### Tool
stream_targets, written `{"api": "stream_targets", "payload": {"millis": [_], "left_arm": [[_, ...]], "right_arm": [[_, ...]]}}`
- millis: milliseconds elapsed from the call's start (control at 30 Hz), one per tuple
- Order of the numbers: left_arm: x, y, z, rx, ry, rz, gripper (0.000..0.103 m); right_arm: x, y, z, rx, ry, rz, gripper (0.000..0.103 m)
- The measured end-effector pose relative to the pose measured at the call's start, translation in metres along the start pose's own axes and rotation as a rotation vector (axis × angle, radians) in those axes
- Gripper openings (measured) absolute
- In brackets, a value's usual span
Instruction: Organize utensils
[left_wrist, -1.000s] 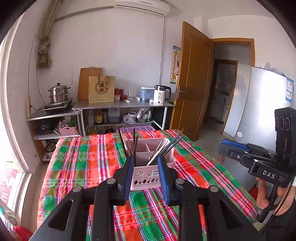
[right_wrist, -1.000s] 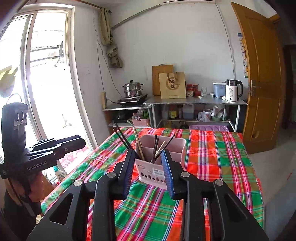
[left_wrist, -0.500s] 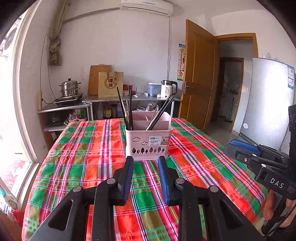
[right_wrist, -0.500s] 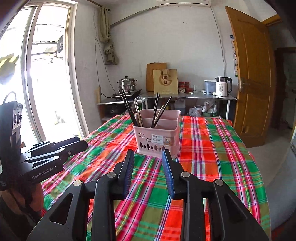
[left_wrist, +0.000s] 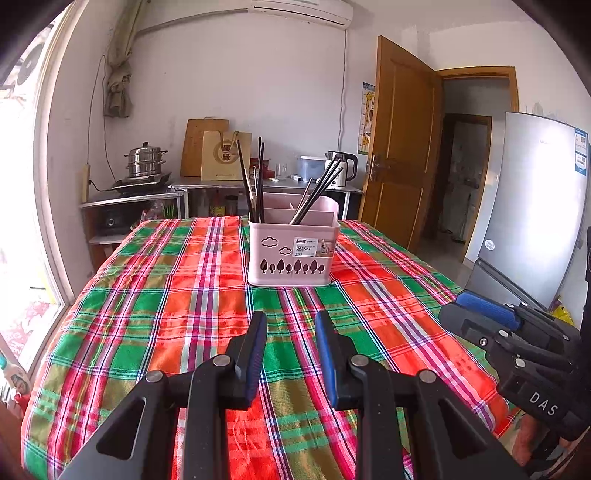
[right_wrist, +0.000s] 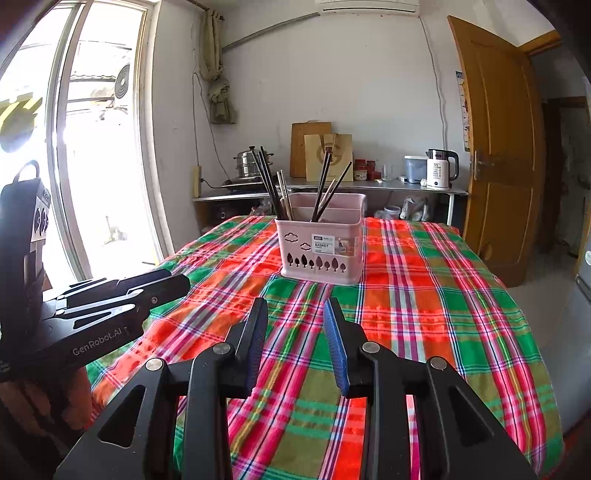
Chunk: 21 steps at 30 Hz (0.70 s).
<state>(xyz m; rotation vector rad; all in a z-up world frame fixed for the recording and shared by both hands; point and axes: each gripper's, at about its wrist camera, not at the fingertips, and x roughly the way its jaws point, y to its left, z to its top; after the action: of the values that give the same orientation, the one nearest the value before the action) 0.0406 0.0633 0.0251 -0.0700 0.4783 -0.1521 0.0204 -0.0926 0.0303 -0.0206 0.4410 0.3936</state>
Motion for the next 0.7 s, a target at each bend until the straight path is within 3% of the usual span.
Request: {"api": "stream_targets", "payload": {"millis": [700], "left_arm": [[0.0004, -0.0048, -0.0062, 0.024, -0.017, 0.032, 0.027]], "right_arm": [[0.0051, -0.0048, -0.0048, 0.007, 0.017, -0.025, 0.033]]}}
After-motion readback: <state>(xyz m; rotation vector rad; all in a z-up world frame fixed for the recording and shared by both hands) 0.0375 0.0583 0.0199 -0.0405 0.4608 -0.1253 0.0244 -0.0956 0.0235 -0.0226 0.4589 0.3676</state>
